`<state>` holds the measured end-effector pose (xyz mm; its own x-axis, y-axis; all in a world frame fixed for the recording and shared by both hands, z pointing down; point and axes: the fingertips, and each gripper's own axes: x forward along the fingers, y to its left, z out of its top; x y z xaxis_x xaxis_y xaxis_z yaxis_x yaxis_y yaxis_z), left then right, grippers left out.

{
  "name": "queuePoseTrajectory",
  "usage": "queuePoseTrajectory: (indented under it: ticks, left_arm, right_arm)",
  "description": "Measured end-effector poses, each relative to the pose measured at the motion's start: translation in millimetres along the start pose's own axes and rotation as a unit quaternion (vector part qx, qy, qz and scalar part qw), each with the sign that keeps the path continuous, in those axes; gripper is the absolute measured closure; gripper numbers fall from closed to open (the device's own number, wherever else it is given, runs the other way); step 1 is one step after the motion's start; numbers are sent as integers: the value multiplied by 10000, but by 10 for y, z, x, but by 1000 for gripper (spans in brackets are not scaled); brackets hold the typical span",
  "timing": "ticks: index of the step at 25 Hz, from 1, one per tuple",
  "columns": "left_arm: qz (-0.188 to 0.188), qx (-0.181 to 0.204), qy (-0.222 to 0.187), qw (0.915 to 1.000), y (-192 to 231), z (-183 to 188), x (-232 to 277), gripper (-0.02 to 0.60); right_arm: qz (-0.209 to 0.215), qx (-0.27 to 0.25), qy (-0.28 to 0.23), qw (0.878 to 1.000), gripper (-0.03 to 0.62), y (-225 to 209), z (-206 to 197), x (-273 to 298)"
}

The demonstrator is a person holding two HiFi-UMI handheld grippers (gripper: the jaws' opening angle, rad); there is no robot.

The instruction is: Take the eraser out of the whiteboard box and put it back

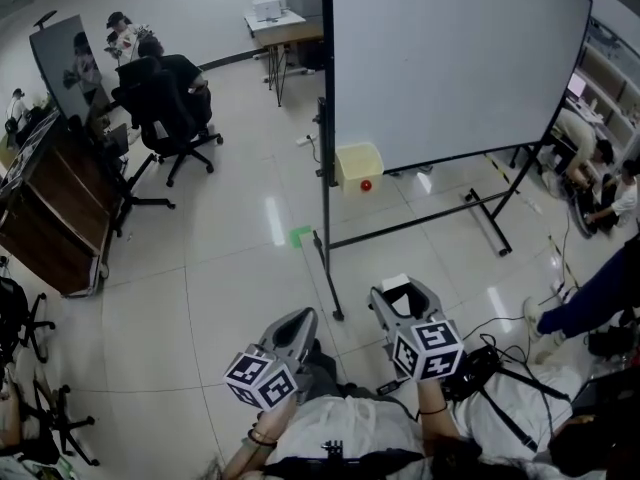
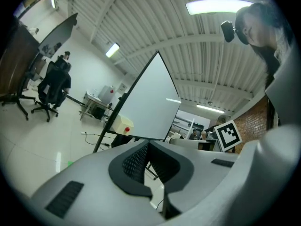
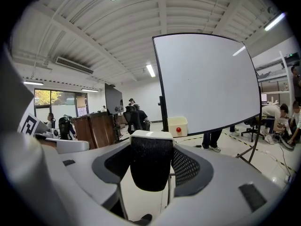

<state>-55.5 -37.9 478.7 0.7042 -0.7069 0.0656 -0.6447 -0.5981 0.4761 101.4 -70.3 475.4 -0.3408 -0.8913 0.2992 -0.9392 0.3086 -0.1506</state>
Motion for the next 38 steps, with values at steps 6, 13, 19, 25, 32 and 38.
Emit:
queuePoseTrajectory:
  ticks: [6, 13, 19, 25, 32, 38]
  left_arm:
    - [-76, -75, -192, 9998, -69, 33, 117, 595]
    - [-177, -40, -80, 9998, -137, 8, 247, 595]
    - [-101, -47, -74, 9999, -76, 16, 301, 595]
    - [-4, -94, -74, 9999, 4, 24, 335, 595]
    - [358, -232, -268, 9987, 364, 223, 362, 595]
    - [388, -183, -407, 9982, 746, 588, 596, 595]
  right_arm:
    - [-111, 35, -5, 9999, 322, -83, -18, -75]
    - [-206, 76, -49, 9997, 322, -193, 2, -120]
    - [-209, 95, -26, 9997, 322, -227, -21, -98]
    - [-186, 100, -64, 9998, 322, -291, 47, -25]
    - [-107, -2, -146, 9998, 322, -430, 357, 402]
    - [-100, -237, -381, 9989, 322, -525, 888, 987]
